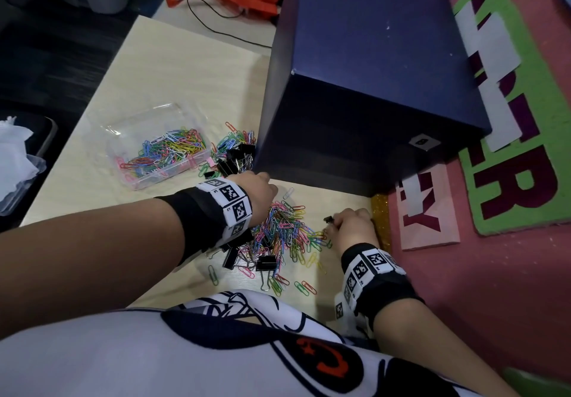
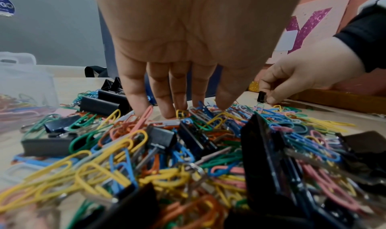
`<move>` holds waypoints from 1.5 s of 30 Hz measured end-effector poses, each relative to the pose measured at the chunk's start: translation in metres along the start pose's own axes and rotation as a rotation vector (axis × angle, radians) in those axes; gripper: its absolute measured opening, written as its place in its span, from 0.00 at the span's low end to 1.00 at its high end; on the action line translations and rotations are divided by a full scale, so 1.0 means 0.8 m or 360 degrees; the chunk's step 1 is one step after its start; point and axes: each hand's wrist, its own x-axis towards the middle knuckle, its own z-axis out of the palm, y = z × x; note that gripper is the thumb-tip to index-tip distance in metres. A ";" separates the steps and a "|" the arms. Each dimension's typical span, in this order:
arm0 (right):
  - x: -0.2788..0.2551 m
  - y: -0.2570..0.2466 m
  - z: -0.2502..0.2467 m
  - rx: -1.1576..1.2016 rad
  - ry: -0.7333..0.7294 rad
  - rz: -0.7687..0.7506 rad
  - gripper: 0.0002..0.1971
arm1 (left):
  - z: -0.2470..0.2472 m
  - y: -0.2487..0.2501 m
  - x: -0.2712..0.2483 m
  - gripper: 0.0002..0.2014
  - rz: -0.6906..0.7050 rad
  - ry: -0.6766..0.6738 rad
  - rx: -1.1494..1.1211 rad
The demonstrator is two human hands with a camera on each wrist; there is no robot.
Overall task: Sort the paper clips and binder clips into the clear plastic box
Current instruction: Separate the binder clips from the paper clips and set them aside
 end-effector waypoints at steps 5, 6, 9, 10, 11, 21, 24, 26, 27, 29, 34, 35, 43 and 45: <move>-0.007 -0.006 -0.005 0.0006 -0.0020 -0.0029 0.07 | 0.000 -0.002 0.000 0.16 0.0009 0.0011 -0.0011; -0.010 -0.008 -0.007 0.0036 -0.0016 -0.0042 0.06 | 0.001 -0.002 0.000 0.16 0.0010 0.0012 -0.0016; -0.019 -0.014 -0.011 0.0198 0.0086 -0.0082 0.06 | 0.000 -0.001 -0.001 0.16 0.0008 0.0021 -0.0016; -0.019 -0.016 -0.014 0.0262 0.0160 -0.0063 0.07 | 0.001 -0.001 -0.001 0.17 0.0017 0.0025 -0.0004; -0.018 -0.017 -0.018 0.0326 0.0236 -0.0005 0.09 | 0.001 -0.001 -0.001 0.18 0.0035 0.0026 0.0007; -0.025 -0.036 -0.005 -0.0065 -0.0357 0.0272 0.32 | -0.006 -0.012 0.003 0.24 0.0133 -0.0124 -0.0058; -0.040 -0.059 0.000 -0.0025 -0.0403 -0.0041 0.37 | -0.001 -0.009 0.003 0.19 0.0147 -0.0066 -0.0098; -0.046 -0.072 0.007 -0.0038 -0.0418 -0.0295 0.40 | 0.002 -0.008 0.003 0.16 0.0158 -0.0012 -0.0094; -0.047 -0.077 0.011 -0.0054 -0.0418 -0.0399 0.39 | 0.003 -0.008 0.004 0.16 0.0157 -0.0009 -0.0091; -0.047 -0.083 0.018 -0.0068 -0.0392 -0.0515 0.31 | 0.003 -0.010 0.004 0.16 0.0160 -0.0004 -0.0085; -0.046 -0.084 0.015 -0.0043 -0.0328 -0.0490 0.19 | -0.004 -0.023 0.001 0.13 0.0182 0.0064 -0.0178; -0.045 -0.084 0.013 -0.0058 -0.0317 -0.0477 0.19 | -0.005 -0.025 0.000 0.13 0.0181 0.0085 -0.0201; -0.039 -0.092 -0.004 -0.0063 -0.0123 -0.0287 0.15 | -0.017 -0.039 -0.016 0.16 0.0255 0.0386 -0.0418; -0.040 -0.099 -0.009 -0.0064 -0.0086 -0.0266 0.15 | -0.024 -0.047 -0.023 0.15 0.0257 0.0453 -0.0494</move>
